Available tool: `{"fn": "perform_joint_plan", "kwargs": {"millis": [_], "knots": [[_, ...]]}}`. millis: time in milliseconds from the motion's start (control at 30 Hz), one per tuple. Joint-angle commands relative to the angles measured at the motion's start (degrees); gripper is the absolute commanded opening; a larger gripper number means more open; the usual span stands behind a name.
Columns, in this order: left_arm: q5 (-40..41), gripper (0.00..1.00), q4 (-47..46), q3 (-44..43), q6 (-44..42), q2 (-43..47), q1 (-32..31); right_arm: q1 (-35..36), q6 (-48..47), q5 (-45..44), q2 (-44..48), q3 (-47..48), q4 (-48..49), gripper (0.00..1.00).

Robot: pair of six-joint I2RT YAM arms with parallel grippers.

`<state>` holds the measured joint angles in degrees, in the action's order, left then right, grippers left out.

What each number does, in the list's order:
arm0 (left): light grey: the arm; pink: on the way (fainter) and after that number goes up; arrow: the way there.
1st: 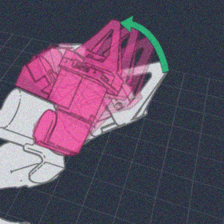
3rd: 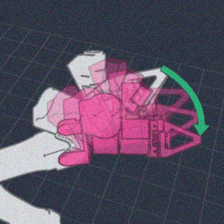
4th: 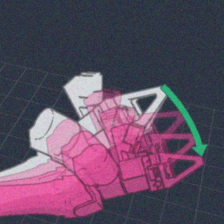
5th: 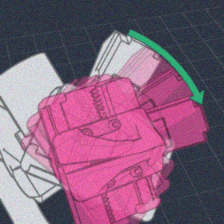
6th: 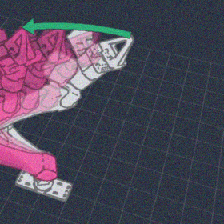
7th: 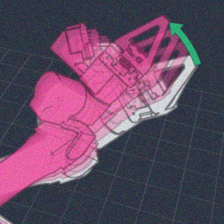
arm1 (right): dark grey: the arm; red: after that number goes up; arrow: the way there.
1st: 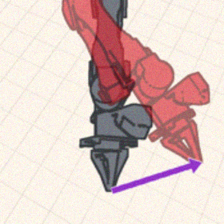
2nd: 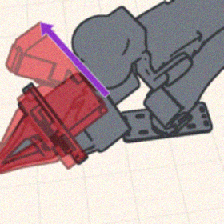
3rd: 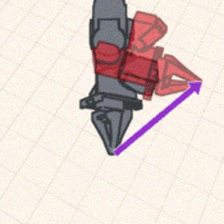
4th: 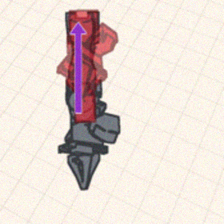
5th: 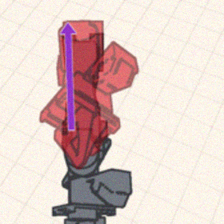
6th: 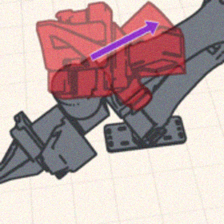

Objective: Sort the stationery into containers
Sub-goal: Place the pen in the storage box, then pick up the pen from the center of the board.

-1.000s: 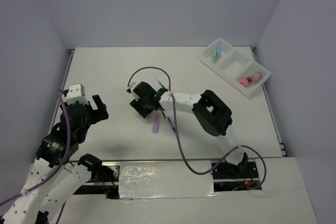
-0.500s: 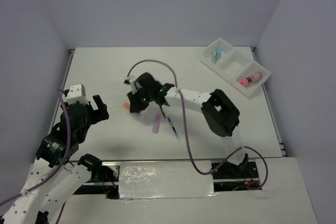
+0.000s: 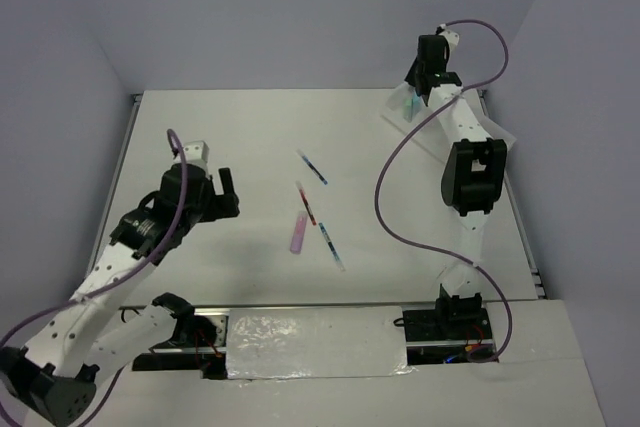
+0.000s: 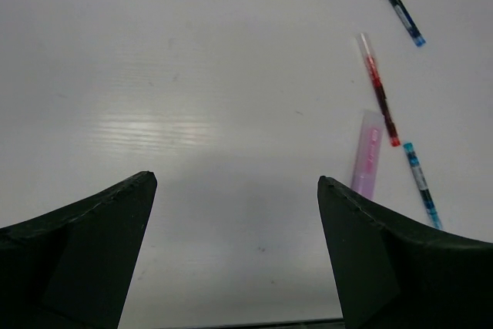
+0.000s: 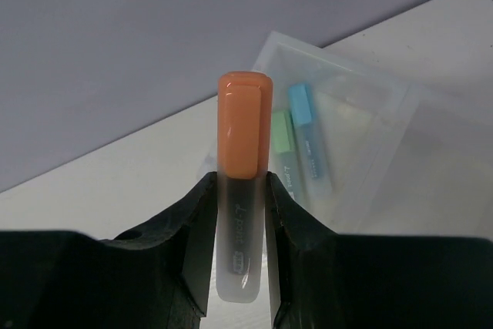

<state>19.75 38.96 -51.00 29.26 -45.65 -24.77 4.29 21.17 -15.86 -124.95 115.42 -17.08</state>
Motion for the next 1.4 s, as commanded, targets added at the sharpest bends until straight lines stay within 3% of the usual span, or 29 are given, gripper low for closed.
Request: {"fn": "perform_joint_plan", "kwargs": {"millis": [0,133,233,267,367,533,700,900,1100,1167,1200,1267,1300,1333,1367], "knots": [[-8.41,0.99,-8.69,-1.12,3.52,-4.35,-2.72,-0.5,2.03,-1.02,-5.21,8.65,-2.87,0.1],[-2.88,0.99,-12.06,-5.4,4.93,-16.44,-11.67,-1.74,1.77,-0.83,-12.06,18.16,-6.72,0.15],[-2.61,0.99,-13.91,-8.58,4.23,-25.87,-13.72,-2.53,2.82,-1.2,-14.54,20.03,-6.57,0.23],[-2.35,0.99,-14.35,-9.02,4.14,-27.9,-13.98,-2.71,3.0,-1.28,-14.1,17.94,-5.78,0.38],[-2.25,0.99,-17.33,-9.46,2.92,-33.62,-14.6,-2.89,2.48,-2.33,-13.92,18.0,-6.38,0.62],[-8.31,0.99,-21.11,-10.08,1.68,-41.18,-14.86,-2.54,0.63,-2.42,-9.45,16.6,-7.96,0.83],[-9.3,0.99,-22.44,-10.25,2.56,-44.78,-18.1,-1.13,-1.47,0.63,-1.72,12.12,-8.67,0.84],[-7.19,0.92,-21.56,-9.55,4.4,-50.85,-21.53,4.13,-4.29,4.16,13.04,-1.4,-6.21,0.84],[-1.03,0.74,-19.01,-8.59,7.74,-56.29,-25.05,10.37,-5.61,6.01,26.23,-15.38,-2.43,0.84],[-1.02,0.59,-19.53,-7.8,8.36,-57.18,-25.58,13.71,-5.88,5.75,29.31,-19.6,-1.47,0.84],[-1.2,0.42,-19.88,-6.84,8.8,-57.71,-26.11,14.51,-5.88,6.01,32.28,-21.35,-0.33,0.84],[-0.94,0.16,-19.89,-5.43,10.28,-57.36,-26.99,15.48,-4.05,9.33,35.37,-26.98,0.73,0.87],[-0.59,0.07,-19.63,-4.9,10.82,-56.05,-27.34,15.39,-3.16,10.75,38.86,-29.61,1.95,0.89],[-0.15,0.01,-19.45,-4.29,11.17,-54.91,-27.78,15.39,-2.11,11.54,40.9,-35.64,4.92,1.0],[0.46,0.0,-18.58,-3.15,12.04,-53.42,-28.57,15.39,0.08,13.03,42.92,-38.83,6.87,1.0]]}}
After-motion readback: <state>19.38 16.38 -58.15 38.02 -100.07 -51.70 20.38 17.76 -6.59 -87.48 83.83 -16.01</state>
